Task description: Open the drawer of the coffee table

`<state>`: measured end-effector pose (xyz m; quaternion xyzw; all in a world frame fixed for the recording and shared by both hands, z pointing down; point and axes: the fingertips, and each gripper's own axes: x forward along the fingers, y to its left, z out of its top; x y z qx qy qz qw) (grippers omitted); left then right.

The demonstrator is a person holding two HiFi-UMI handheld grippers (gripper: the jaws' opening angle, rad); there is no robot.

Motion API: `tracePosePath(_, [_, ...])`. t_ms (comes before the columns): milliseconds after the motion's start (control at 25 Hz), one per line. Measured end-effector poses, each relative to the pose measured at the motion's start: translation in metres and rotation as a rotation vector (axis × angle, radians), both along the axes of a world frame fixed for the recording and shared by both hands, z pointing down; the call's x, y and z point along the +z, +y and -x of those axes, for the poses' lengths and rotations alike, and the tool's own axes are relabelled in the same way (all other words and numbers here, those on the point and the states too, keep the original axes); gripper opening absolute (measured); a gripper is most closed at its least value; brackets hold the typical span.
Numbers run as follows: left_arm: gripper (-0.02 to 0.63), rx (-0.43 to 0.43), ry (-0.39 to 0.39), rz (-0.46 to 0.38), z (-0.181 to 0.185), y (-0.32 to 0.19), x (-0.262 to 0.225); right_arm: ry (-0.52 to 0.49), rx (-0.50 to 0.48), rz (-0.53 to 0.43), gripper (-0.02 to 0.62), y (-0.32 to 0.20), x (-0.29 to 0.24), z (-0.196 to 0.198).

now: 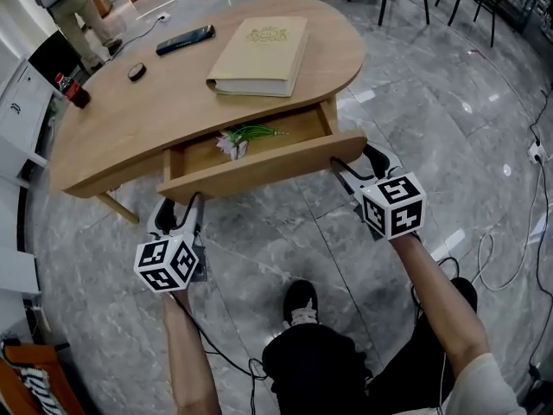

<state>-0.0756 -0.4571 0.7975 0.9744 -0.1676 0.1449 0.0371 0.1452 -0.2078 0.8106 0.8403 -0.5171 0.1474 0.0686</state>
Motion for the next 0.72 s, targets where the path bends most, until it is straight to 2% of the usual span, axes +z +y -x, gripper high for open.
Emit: tracePosePath(720, [0.261,-0.006,-0.001,0.000,0.023,0.024,-0.001,0.004,0.015,-0.020,0.296,0.023,-0.001,0.022])
